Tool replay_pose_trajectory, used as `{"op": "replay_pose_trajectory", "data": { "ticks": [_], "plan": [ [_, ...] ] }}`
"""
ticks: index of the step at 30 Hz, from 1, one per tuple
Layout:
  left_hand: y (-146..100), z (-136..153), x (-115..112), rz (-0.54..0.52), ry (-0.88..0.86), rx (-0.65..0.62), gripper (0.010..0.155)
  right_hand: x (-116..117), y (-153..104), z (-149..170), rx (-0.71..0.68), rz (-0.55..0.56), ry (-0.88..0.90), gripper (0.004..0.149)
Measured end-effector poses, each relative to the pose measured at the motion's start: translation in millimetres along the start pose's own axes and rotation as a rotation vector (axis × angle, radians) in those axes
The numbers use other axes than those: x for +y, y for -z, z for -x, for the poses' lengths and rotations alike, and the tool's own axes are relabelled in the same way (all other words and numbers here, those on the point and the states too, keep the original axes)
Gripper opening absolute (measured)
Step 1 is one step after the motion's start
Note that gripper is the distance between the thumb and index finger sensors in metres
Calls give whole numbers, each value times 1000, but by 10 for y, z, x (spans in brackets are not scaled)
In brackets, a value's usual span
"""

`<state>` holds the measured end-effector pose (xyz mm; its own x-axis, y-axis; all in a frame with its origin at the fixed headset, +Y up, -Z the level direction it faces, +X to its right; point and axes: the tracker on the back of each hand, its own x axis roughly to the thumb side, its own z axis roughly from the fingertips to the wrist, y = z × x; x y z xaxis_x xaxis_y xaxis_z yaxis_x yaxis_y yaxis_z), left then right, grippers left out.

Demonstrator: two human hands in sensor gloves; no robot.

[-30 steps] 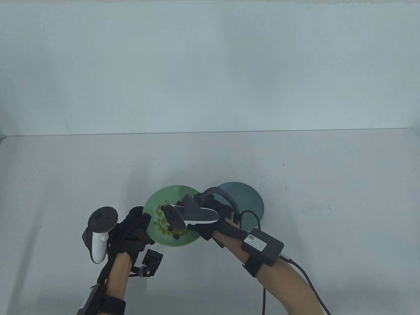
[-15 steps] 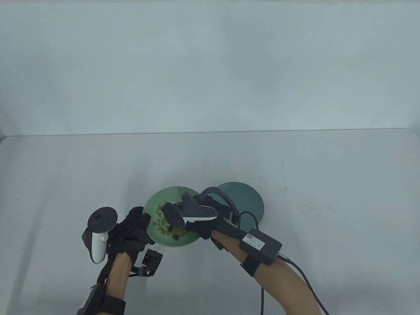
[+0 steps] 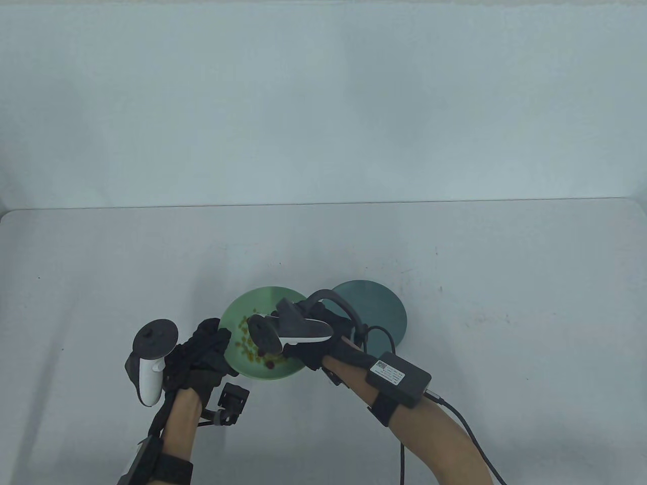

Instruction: Pick cranberries with hand pinch into plate

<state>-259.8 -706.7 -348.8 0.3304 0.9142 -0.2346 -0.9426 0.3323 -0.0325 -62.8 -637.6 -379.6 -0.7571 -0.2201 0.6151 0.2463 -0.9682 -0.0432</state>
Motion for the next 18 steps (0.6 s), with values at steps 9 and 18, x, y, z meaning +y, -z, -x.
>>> {"op": "replay_pose_trajectory", "data": {
  "ticks": [9,18],
  "plan": [
    [-6,-1,10,-7,15,-1,53,42,-9,-71,-15,49,-57,57],
    [-5,-3,11,-9,12,-5,53,28,-23,-57,-17,54,-34,53]
  ]
}}
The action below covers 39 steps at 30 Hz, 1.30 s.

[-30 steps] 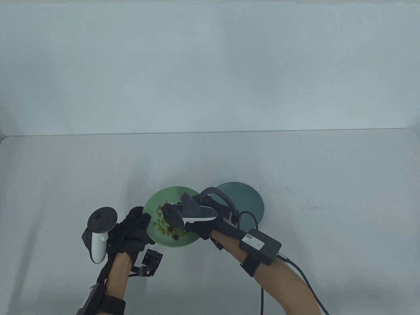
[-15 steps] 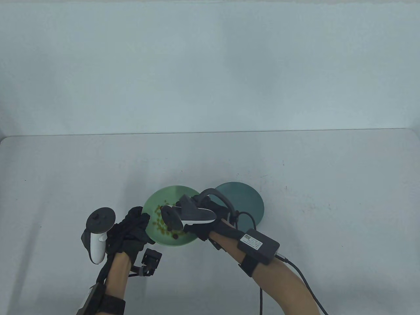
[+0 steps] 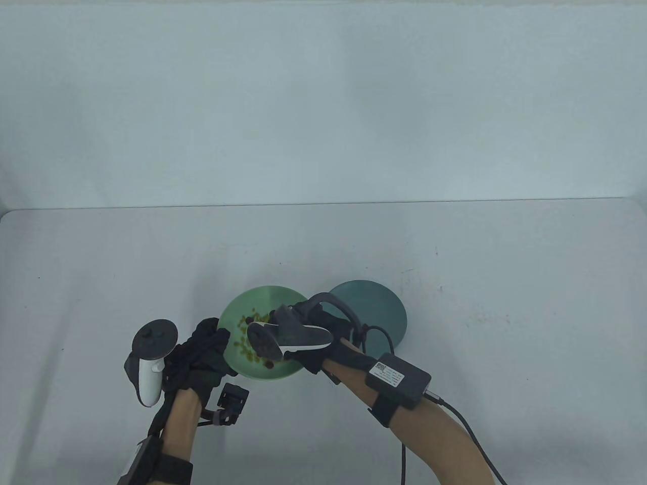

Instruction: Pick cranberries with hand pinch into plate

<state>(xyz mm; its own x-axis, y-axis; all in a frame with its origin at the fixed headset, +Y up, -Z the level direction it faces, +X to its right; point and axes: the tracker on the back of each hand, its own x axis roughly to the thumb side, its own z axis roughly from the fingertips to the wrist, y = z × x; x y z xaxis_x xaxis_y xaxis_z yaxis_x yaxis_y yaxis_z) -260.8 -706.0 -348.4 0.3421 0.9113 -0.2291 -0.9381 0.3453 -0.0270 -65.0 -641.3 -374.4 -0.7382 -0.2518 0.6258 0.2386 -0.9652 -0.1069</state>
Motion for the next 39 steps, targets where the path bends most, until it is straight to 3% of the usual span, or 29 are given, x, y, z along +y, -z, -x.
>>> {"op": "replay_pose_trajectory", "data": {
  "ticks": [10,20,30,34,39],
  "plan": [
    [-5,-3,-13,4,4,2,53,11,2,-10,0,21,-11,56],
    [3,1,-45,17,26,13,53,-164,-72,138,17,50,58,55],
    [3,6,-36,12,35,16,52,-388,-211,589,119,100,84,54],
    [0,9,-23,7,39,19,53,-332,-242,824,184,89,98,54],
    [-3,8,1,-6,51,19,52,-92,-259,1097,274,39,114,54]
  ]
}}
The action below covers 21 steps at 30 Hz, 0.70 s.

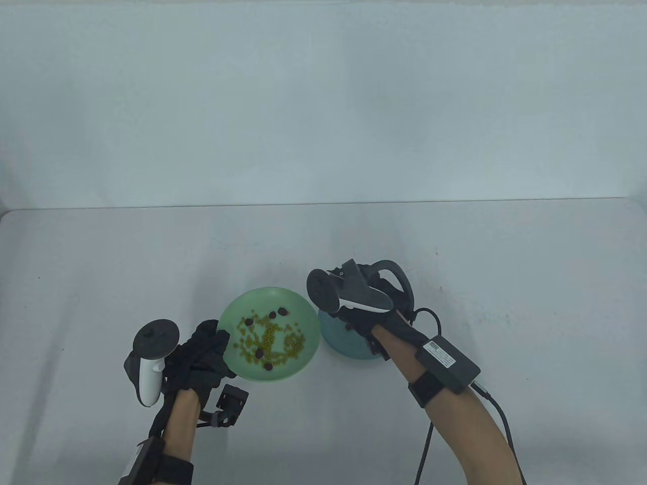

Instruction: Pick cranberries with hand pinch into plate

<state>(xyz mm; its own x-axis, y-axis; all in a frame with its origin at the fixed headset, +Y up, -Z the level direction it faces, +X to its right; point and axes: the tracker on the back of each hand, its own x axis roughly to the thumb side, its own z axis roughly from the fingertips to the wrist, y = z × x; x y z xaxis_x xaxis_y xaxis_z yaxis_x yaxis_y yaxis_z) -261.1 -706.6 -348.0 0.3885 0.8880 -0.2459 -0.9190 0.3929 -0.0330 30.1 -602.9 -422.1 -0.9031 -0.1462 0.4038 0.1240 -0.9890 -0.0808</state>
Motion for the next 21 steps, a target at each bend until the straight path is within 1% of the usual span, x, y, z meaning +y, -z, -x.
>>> {"op": "replay_pose_trajectory", "data": {
  "ticks": [1,5,12,17,21],
  "plan": [
    [2,3,4,-1,2,-1,53,43,7,37,13,-11,0,54],
    [4,-2,2,5,-4,-6,52,330,40,223,85,-71,2,54],
    [5,-2,7,7,-5,-11,52,815,91,457,187,-163,16,53],
    [6,-2,9,7,-6,-13,52,1052,106,569,242,-222,-4,52],
    [7,-2,5,10,-5,-12,53,1170,100,607,259,-258,-28,52]
  ]
}}
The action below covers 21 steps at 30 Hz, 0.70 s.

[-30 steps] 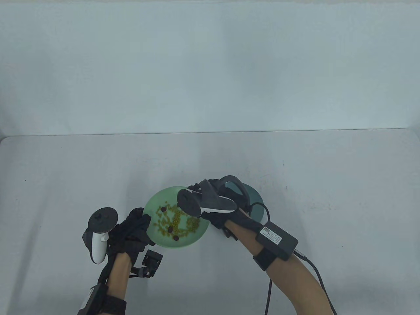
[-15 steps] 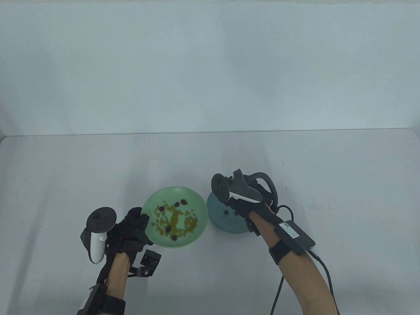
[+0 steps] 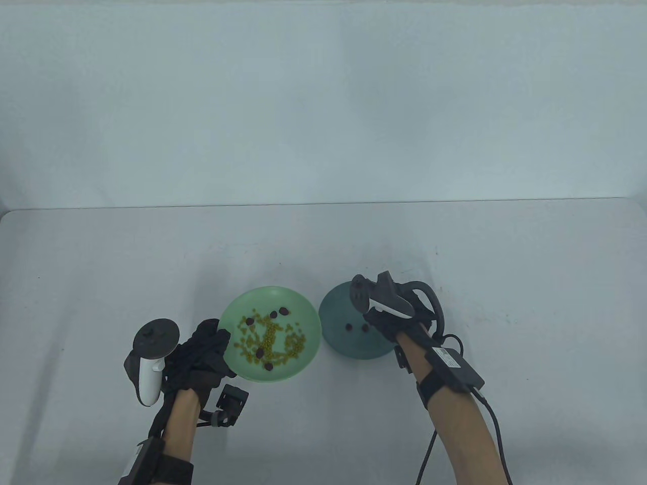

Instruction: Pick cranberries with hand pinch into plate

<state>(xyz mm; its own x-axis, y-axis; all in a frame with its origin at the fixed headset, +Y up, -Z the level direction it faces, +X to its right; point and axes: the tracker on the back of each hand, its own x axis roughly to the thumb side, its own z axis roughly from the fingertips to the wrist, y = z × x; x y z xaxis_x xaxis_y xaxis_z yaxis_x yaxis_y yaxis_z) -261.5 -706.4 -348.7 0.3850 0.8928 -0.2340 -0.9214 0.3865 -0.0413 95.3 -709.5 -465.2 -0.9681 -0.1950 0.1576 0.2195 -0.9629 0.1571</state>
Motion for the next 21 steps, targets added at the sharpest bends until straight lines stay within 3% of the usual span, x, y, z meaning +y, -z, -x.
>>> {"op": "replay_pose_trajectory", "data": {
  "ticks": [10,14,21],
  "plan": [
    [3,-1,-9,4,5,4,53,60,12,40,14,-46,-8,53],
    [4,-3,-11,5,3,4,53,-54,-21,51,11,-27,-14,53],
    [4,-1,-21,8,4,7,53,-469,-173,29,-24,57,-40,52]
  ]
}}
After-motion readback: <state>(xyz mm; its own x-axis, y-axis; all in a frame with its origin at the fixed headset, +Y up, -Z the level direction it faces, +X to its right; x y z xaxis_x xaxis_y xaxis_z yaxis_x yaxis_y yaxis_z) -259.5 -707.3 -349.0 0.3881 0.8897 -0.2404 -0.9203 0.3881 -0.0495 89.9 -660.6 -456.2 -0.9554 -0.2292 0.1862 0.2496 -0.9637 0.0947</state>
